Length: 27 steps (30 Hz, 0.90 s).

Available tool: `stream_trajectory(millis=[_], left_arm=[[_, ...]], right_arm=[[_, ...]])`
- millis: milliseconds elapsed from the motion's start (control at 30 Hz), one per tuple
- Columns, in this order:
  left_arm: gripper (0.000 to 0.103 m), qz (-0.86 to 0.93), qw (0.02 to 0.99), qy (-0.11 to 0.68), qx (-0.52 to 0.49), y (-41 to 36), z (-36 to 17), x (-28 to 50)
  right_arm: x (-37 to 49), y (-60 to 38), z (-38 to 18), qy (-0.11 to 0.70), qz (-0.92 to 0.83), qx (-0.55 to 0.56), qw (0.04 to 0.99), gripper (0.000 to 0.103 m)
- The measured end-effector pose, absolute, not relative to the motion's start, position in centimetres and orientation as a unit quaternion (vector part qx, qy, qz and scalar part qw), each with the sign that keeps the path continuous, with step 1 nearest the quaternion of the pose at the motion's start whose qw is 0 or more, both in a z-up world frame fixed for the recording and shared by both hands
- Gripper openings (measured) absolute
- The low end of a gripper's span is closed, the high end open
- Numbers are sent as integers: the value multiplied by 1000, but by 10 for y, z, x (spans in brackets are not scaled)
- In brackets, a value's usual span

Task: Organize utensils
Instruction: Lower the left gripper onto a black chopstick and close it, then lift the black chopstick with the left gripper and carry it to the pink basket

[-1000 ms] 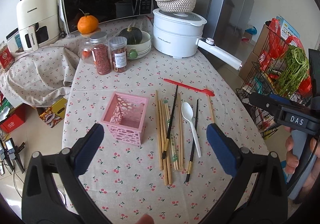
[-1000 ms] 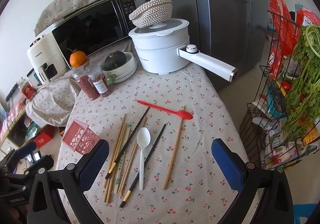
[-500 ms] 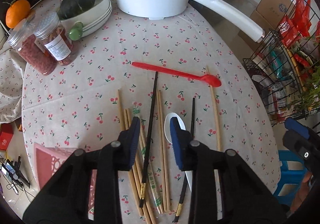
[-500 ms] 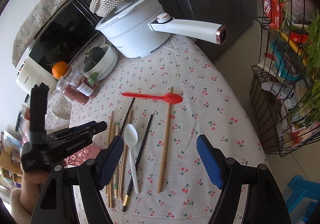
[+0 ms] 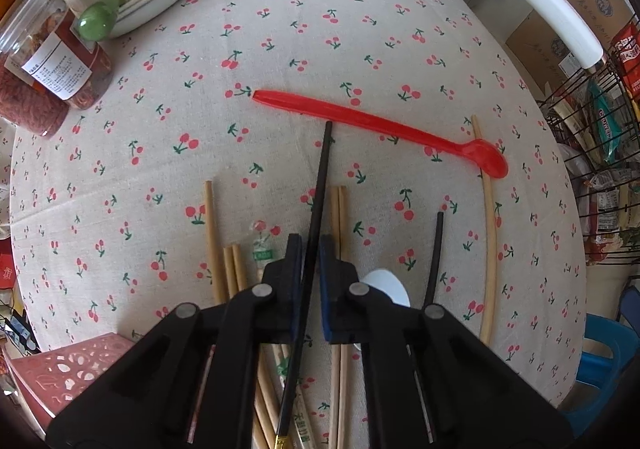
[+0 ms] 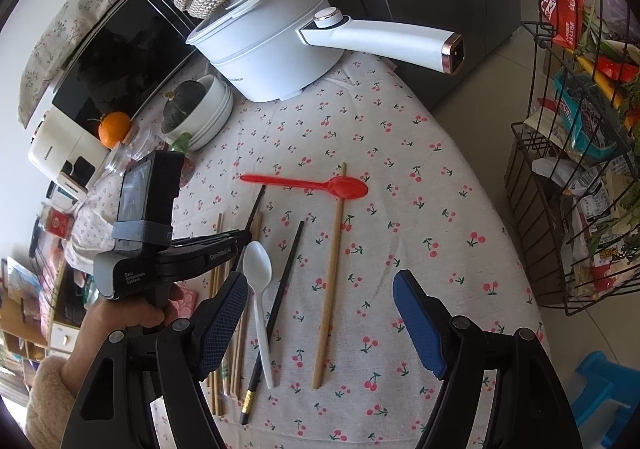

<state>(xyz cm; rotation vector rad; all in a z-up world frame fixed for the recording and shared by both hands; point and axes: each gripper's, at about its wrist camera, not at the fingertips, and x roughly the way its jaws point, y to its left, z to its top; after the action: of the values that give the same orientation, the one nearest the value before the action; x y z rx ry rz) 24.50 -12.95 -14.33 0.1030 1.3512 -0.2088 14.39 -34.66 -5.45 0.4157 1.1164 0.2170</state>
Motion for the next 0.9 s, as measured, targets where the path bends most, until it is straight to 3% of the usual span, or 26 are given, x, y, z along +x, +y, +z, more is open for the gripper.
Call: stream_trajectory(millis=[233,600,667,733,900], left_arm=[[6,-118,794,595,54,-128,-126,227],[6,-181,857,483,2,-72,-23,137],[6,-184,865,466,-6,-61,-12,119],[6,-188,873,450,-14,-53,-3,104],[6,-186,893,406,-54,-21,-1,75]], right_arm=[[148,-341,-60,532,101,191,819,77],[157,-317,-75,551,111,177,808,76],[160,-310,-80,555,117,175,804,73],[164,-302,-87,563,116,170,800,59],[174,-278,-107,586,115,160,786,43]])
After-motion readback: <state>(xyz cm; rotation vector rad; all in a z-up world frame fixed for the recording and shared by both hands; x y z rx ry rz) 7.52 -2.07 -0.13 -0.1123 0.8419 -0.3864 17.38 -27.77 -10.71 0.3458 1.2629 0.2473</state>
